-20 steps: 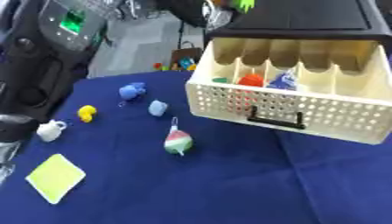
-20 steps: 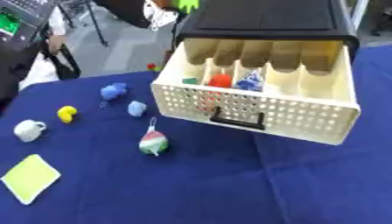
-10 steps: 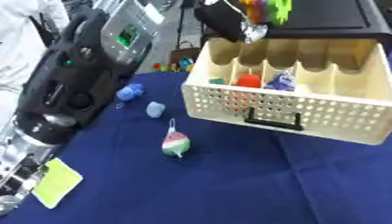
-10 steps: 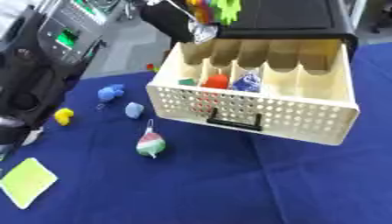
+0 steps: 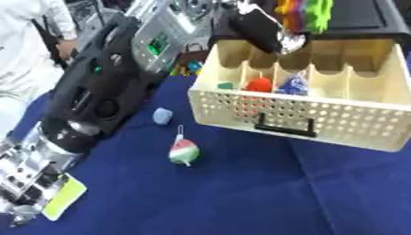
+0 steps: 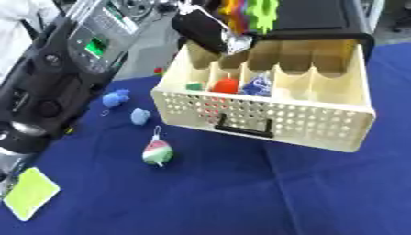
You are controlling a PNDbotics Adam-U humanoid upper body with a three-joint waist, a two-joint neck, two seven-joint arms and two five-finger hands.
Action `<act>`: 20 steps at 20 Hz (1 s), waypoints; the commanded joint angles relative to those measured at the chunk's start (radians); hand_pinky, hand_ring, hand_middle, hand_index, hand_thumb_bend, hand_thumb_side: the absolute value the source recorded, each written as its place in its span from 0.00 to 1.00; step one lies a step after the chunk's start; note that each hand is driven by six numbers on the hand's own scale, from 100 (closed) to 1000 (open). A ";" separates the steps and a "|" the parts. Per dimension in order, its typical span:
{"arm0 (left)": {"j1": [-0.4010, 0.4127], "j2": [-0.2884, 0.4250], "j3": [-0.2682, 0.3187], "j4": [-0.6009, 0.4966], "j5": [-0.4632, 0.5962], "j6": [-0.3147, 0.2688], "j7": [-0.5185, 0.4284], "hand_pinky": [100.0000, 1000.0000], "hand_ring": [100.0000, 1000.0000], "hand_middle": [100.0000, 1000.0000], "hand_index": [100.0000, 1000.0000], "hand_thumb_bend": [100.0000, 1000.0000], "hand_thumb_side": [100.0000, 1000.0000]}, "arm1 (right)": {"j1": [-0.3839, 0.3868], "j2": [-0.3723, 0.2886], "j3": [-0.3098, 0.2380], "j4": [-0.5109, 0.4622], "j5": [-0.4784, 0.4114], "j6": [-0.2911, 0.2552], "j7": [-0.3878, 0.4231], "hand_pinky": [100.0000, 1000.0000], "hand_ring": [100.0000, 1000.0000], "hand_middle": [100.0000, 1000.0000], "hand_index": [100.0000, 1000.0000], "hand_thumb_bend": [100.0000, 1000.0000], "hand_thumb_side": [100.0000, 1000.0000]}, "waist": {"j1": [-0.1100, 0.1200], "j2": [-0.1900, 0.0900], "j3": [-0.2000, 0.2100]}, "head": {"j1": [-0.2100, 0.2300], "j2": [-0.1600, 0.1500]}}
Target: Pick up objects from table and place into drawer.
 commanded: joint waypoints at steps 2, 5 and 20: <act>-0.030 0.001 0.000 -0.001 0.008 0.008 -0.007 0.19 0.44 0.32 0.53 0.00 0.34 | -0.016 -0.012 0.000 -0.007 -0.009 -0.007 -0.005 0.60 0.57 0.64 0.68 0.00 0.80 | -0.008 -0.018 -0.002 | 0.001 -0.003; -0.029 -0.007 -0.010 0.010 0.016 0.013 -0.013 0.20 0.44 0.32 0.52 0.00 0.35 | -0.017 -0.010 -0.001 -0.007 -0.009 -0.006 -0.005 0.60 0.57 0.64 0.68 0.00 0.79 | -0.007 -0.017 -0.004 | 0.001 -0.001; -0.010 -0.041 -0.032 0.119 0.003 0.017 -0.029 0.25 0.48 0.38 0.55 0.00 0.43 | -0.027 -0.005 -0.004 -0.007 -0.007 -0.004 -0.014 0.60 0.57 0.64 0.68 0.00 0.80 | 0.000 -0.005 -0.022 | 0.004 -0.017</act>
